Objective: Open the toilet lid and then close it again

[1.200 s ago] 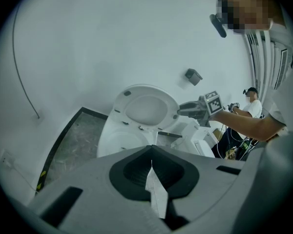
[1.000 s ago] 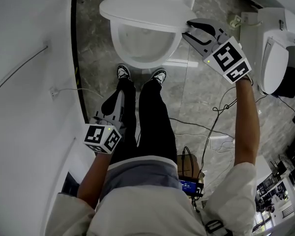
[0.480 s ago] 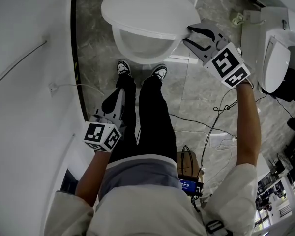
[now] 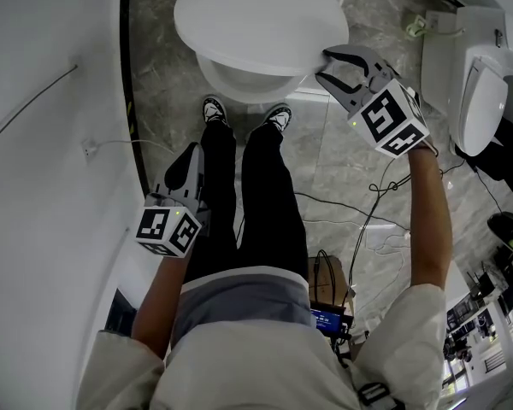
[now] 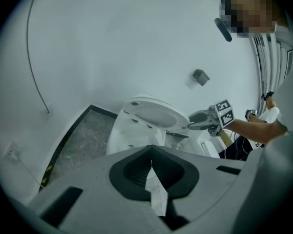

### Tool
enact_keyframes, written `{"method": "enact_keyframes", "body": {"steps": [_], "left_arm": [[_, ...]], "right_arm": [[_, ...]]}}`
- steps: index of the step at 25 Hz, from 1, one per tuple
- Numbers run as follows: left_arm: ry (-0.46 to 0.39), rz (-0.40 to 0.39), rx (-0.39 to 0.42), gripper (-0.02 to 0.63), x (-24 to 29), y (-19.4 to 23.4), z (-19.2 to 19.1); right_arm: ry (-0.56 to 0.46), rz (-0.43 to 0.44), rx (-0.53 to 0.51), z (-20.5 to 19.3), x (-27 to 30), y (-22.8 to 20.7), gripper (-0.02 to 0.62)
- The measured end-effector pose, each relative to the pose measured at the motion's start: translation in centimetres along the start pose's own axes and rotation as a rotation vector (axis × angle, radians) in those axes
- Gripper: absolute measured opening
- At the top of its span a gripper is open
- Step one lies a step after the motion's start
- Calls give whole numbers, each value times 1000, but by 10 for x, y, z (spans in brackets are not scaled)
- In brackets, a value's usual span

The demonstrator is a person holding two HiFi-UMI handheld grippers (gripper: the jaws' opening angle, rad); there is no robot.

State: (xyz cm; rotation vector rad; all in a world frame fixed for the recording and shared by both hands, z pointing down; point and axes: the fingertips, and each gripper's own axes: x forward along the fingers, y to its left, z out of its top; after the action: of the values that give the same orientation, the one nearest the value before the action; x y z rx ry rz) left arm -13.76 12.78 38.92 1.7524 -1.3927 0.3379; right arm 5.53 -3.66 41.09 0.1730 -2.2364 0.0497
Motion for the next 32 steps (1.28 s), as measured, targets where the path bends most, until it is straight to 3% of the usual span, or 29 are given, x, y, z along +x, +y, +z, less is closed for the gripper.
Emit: {"method": "enact_keyframes", "body": {"steps": [18, 32], "left_arm": [[51, -32, -2, 6, 5, -3, -27], [85, -42, -15, 6, 7, 0, -41]], "right_arm": [[50, 13, -61, -26, 28, 44, 150], [95, 121, 29, -46, 50, 70, 144]]}}
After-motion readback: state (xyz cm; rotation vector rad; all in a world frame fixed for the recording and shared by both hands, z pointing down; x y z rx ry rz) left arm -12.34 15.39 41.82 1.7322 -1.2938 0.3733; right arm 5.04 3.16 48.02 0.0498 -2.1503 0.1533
